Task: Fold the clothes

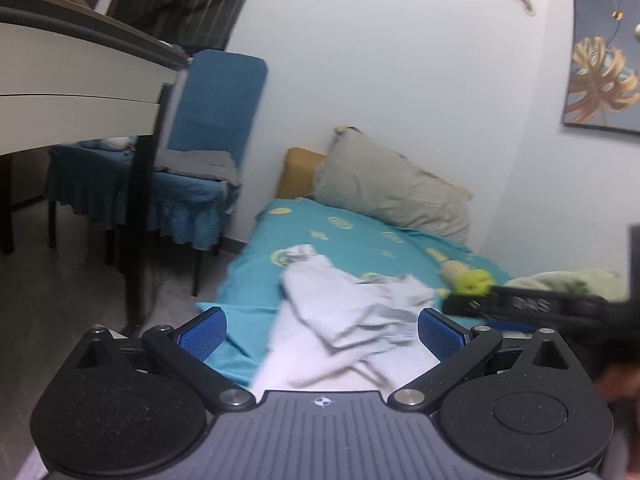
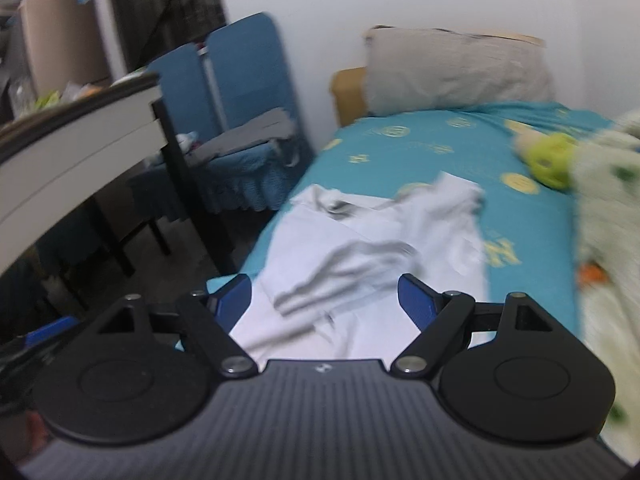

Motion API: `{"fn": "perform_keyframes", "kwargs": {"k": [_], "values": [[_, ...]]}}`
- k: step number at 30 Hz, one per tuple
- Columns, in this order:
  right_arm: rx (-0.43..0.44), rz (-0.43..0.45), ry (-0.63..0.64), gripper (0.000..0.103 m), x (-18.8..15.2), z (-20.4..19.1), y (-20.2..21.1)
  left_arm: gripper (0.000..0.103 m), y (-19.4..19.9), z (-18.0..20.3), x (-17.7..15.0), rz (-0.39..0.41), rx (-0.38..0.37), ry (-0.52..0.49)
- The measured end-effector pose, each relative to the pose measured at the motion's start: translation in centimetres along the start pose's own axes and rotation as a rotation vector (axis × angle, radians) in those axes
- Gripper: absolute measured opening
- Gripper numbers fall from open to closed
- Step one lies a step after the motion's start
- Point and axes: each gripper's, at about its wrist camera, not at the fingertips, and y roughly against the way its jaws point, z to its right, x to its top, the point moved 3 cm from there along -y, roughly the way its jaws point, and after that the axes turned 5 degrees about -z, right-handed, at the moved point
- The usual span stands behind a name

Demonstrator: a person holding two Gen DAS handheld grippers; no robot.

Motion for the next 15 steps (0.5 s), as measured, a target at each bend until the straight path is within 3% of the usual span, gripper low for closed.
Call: {"fn": "perform_keyframes", "kwargs": {"k": [5, 10, 13, 14, 15], "values": [[0.047, -0.048, 0.251, 0.082, 0.9, -2.5, -8.2, 0.103, -2.6, -2.6, 0.0, -0.015, 0.048, 0.031], [0.071, -0.155, 0.381, 0.079, 0.5, -3.1, -13.9, 0.103, -4.7, -4.4, 0.1, -0.036, 0.049, 0.086], [0.092, -0.255, 0.435, 0.065, -0.6, -2.8, -15.5, 0.103, -5.1, -4.8, -0.1, -0.051, 0.029, 0.106], [0.09, -0.275, 0.447, 0.055, -0.9, -2.8, -15.9, 0.103, -5.2, -4.7, -0.2, -0.051, 0.027, 0.104], [0.071, -0.266, 0.45, 0.037, -0.9, -2.7, -15.8, 0.103, -5.2, -4.6, -0.2, -0.05, 0.026, 0.1]]}}
